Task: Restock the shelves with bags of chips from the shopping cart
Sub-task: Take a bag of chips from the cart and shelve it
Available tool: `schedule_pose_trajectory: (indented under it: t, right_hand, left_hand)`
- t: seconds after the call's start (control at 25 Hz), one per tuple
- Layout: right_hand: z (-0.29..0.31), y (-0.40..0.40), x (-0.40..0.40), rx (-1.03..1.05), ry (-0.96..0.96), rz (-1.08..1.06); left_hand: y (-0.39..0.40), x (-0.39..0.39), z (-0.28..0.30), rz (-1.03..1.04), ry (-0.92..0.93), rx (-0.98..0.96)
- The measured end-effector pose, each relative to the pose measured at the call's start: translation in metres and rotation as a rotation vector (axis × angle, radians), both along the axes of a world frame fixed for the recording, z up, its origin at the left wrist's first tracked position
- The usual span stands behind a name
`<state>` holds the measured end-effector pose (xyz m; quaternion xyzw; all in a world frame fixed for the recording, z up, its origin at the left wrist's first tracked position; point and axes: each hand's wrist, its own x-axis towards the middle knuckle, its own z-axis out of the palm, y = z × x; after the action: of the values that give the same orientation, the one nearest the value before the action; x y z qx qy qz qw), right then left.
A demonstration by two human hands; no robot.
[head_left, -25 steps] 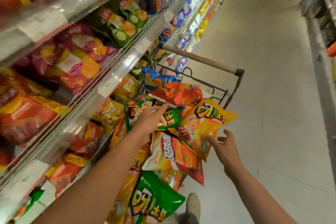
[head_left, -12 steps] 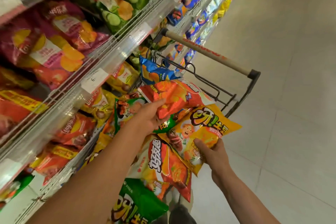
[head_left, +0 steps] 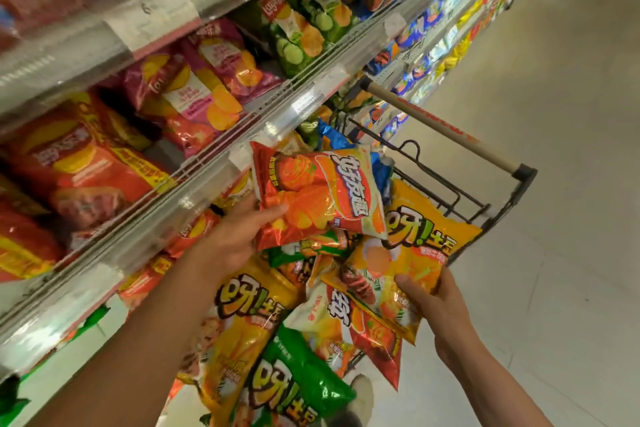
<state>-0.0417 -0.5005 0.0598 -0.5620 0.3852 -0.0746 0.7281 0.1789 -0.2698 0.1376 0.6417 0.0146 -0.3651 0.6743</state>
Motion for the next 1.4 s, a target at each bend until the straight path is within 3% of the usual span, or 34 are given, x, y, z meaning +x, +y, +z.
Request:
schedule_pose_trajectory:
  t: [0.12,0.24,0.36,0.64,0.72,0.84,0.92,1.0,1.08,1.2,1.4]
  right_hand:
    - [0.002,0.01,0.006,-0.002,-0.008,0.039]
    - [0.001,0.025,0.011,0.001,-0.01,0.075]
    - [-0.001,0.037,0.013,-0.012,0.007,0.135]
    - [0.009,0.028,0.025,0.007,0.043,0.291]
    - [0.009,0.026,0.027,0.008,0.066,0.305]
    - [0.009,0.025,0.028,0.012,0.093,0.304]
    - [0.009,0.026,0.027,0.013,0.111,0.302]
    - [0.009,0.028,0.027,0.015,0.116,0.299]
    - [0.01,0.03,0.026,0.027,0.119,0.305]
    - [0.012,0.032,0.025,0.105,0.105,0.297]
    - [0.009,0.026,0.031,0.243,0.079,0.22]
  left_hand:
    - [0.02,-0.027,-0.024,0.24,0.109,-0.149]
    - [0.027,-0.072,-0.057,0.347,0.288,-0.283]
    - [0.033,-0.111,-0.084,0.368,0.442,-0.214]
    - [0.074,-0.121,-0.091,0.37,0.525,-0.107]
    - [0.097,-0.121,-0.08,0.318,0.421,0.092]
    - [0.131,-0.114,-0.064,0.2,-0.138,0.615]
    - [0.136,-0.094,-0.062,0.204,-0.532,0.726]
    - [0.126,-0.063,-0.063,0.107,-0.637,0.75]
    - [0.108,-0.037,-0.068,0.026,-0.417,0.703]
    - [0.097,-0.021,-0.081,0.006,-0.056,0.47]
    - [0.103,-0.013,-0.088,-0.088,0.086,0.35]
